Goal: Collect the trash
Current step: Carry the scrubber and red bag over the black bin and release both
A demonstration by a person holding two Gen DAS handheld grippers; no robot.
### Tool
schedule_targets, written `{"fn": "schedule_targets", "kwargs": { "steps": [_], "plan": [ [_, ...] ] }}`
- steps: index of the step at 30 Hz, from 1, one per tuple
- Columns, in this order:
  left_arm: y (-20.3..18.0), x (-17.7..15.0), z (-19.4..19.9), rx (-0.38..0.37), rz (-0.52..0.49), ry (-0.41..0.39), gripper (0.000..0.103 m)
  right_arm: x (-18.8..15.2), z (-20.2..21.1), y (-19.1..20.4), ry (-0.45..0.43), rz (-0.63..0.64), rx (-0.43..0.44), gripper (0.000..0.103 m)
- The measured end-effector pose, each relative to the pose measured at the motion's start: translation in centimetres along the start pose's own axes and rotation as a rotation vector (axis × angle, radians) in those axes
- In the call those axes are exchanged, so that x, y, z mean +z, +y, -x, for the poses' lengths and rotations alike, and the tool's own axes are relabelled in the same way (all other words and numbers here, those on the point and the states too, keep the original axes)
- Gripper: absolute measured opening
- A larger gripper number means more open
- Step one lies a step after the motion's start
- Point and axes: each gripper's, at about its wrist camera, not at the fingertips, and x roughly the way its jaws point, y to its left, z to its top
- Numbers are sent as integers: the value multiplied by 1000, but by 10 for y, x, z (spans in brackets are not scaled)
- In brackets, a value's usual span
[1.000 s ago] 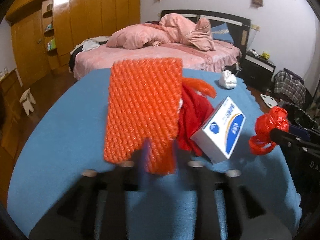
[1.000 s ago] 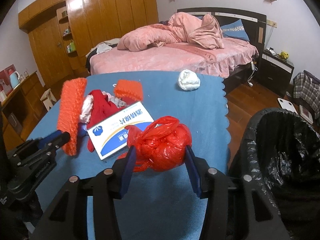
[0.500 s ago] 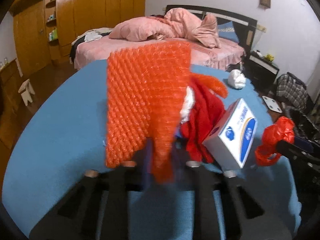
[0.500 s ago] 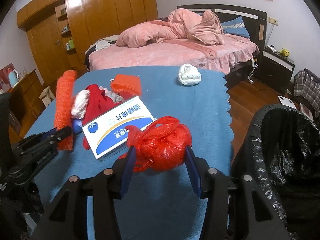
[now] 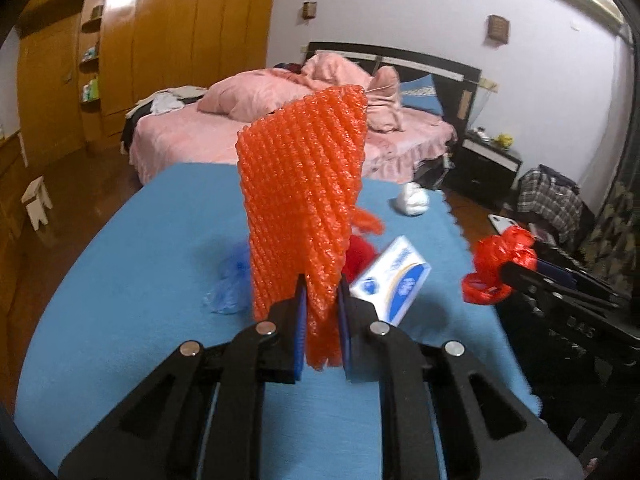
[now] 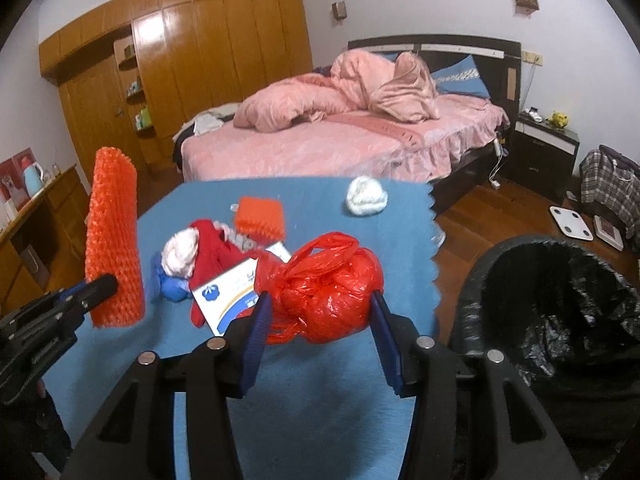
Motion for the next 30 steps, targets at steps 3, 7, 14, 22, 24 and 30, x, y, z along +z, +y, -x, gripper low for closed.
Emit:
{"fn": "schedule_targets", "kwargs": {
  "steps": [3,7,14,22,24,30],
  "plan": [
    [-17,5,4,-38,-20,-9,13,4,16,-10,-29,-13,-19,49],
    [-46,13,5,-109,-49,-18,13,6,36,-34,-61,-40,-58,49],
    [-106,20,-10,-234,-110,-10,13,-1,62,-83,-76,-87,-157,49],
    [-184,19,-43,-395,-184,41,13,-10,84,-150,-88,-156,-289,49],
    [-204,16,-48,-428,-201,50,13,-13,90,-168,-89,-173,-322,49],
    [-257,6,-63,-506,-252,80,13,-26,102,-211,-80,-213,-398,49]
  ]
}}
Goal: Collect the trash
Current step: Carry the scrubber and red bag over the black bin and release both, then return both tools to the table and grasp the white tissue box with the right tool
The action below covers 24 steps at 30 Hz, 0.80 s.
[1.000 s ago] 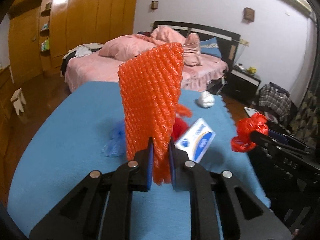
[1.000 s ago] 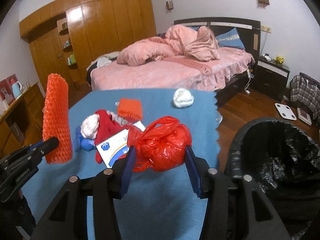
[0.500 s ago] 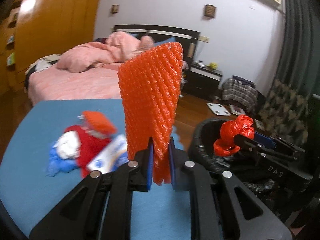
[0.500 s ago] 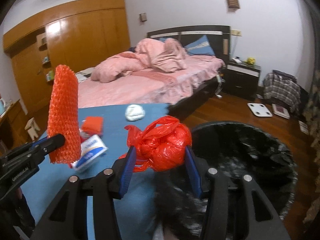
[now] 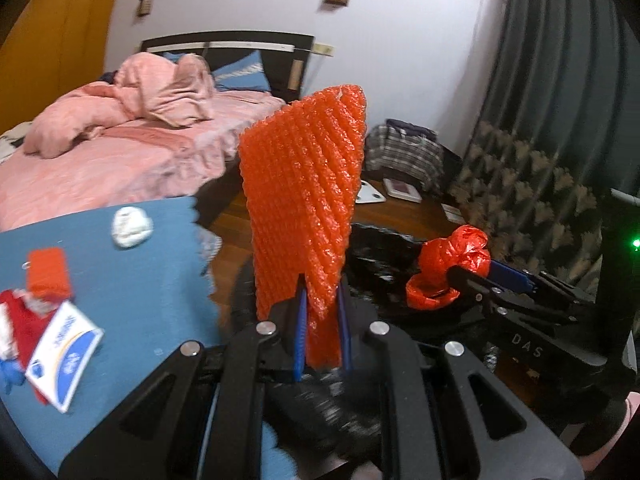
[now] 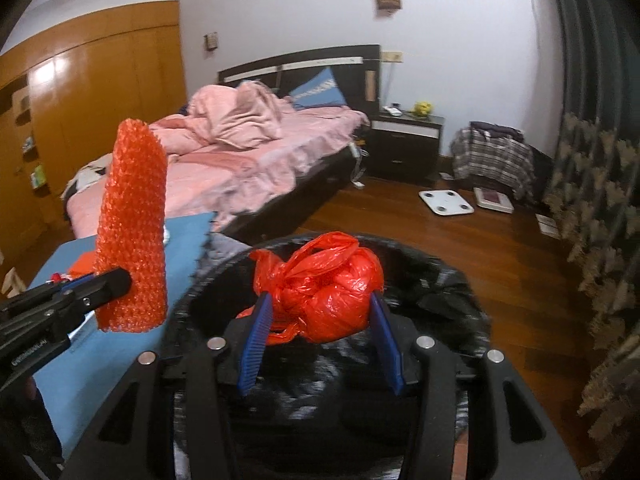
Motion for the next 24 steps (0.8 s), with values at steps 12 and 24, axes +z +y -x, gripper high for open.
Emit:
{"fn": "schedule_targets", "kwargs": {
  "steps": [12,24],
  "plan": [
    [-10,0,-23,-62,-6,27,61,-8,-4,-36,2,-44,-78,80],
    [62,-10,56,194,11,-83,86,-7,4,18,-21,-23,14,97]
  ]
}}
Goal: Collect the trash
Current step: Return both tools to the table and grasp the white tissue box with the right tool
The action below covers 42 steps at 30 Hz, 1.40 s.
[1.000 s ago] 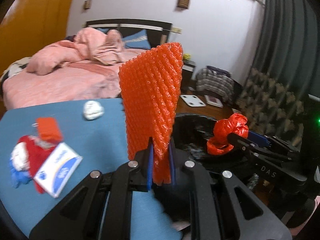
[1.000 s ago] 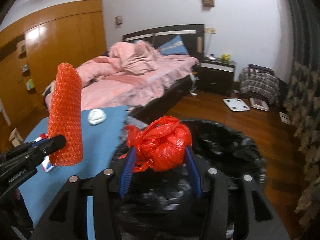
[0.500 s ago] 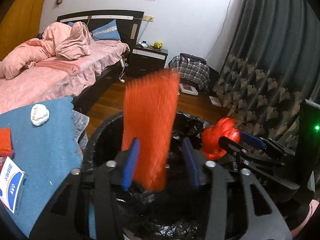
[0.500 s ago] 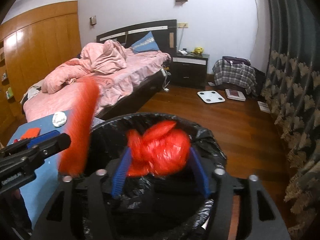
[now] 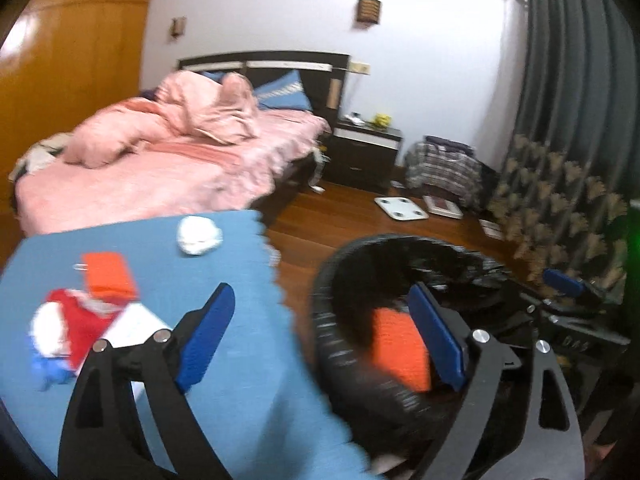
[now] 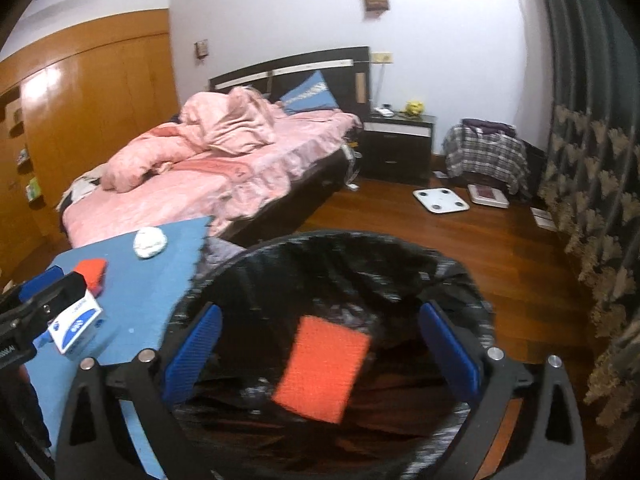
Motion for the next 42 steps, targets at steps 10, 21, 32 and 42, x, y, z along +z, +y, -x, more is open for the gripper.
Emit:
{"fn": "schedule_targets", "kwargs": {
  "steps": [10,21,32,42],
  "plan": [
    [107,-25,56,257,58,-8,87,-6,-7,108,23,81,168,97],
    [204,-61,90,459,162,38,87,-43,-34,230,118,222,310,97],
    [235,-74,93,500,211,59,87,-74,-65,292,209,305,330,97],
    [239,-82,85,493,226,74,87,-83,-80,295,269,356,280,97]
  ]
}}
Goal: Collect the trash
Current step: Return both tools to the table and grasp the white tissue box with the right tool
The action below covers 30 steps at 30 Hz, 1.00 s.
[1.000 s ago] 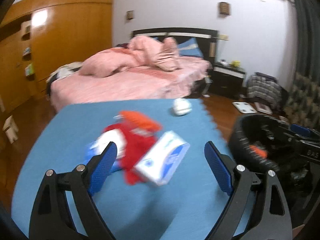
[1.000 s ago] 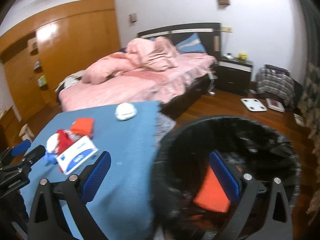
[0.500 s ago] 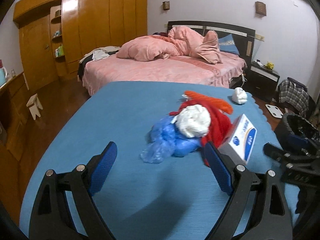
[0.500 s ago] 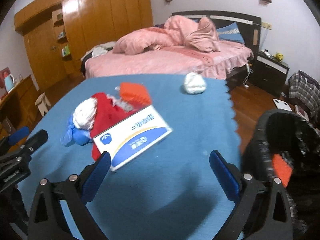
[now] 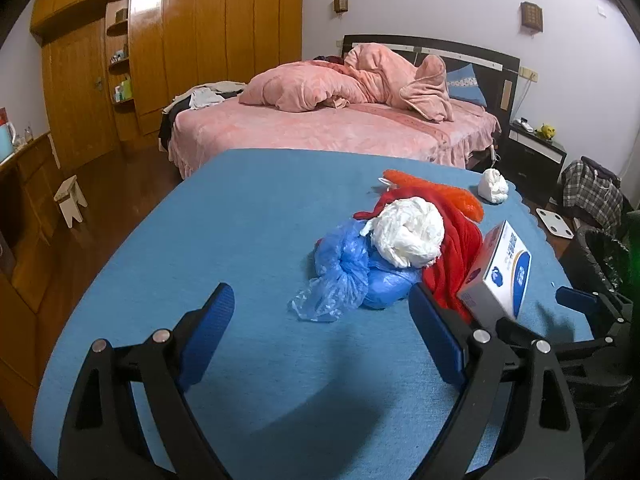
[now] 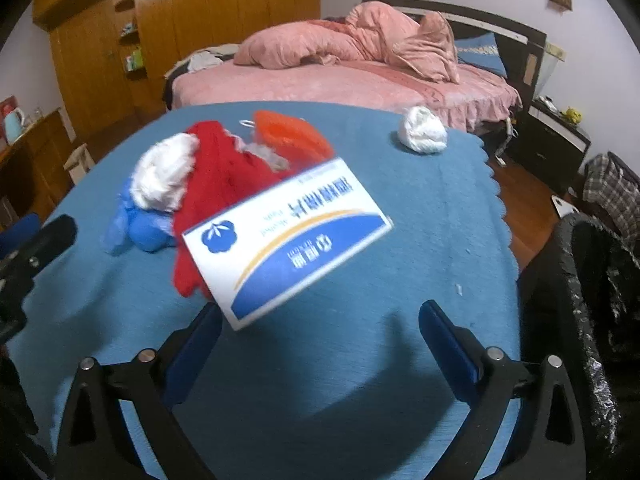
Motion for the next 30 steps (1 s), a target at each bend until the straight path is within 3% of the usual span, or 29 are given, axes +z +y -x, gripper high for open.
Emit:
{"fn": "schedule_targets", "kwargs": {
  "steps": [9,12,17,25,30],
  "plan": [
    [-4,-3,-4,-8,-4,10,87,-5,8,-47,10,-18,-171,97],
    [-7,-4,-5,-12,0,12,87,-4,15,-55,-4,-57,-140,97],
    [-9,-2,-4,-10,-1,4,87,5,20,-37,-44,-98,-15,97],
    [-5,0,-5,-4,11,0,87,15,-8,-17,-9,-80,-31,93],
    [-7,-2,-6,-11,10,0,87,8,-4,-33,6,-86,-103,93]
  ]
}}
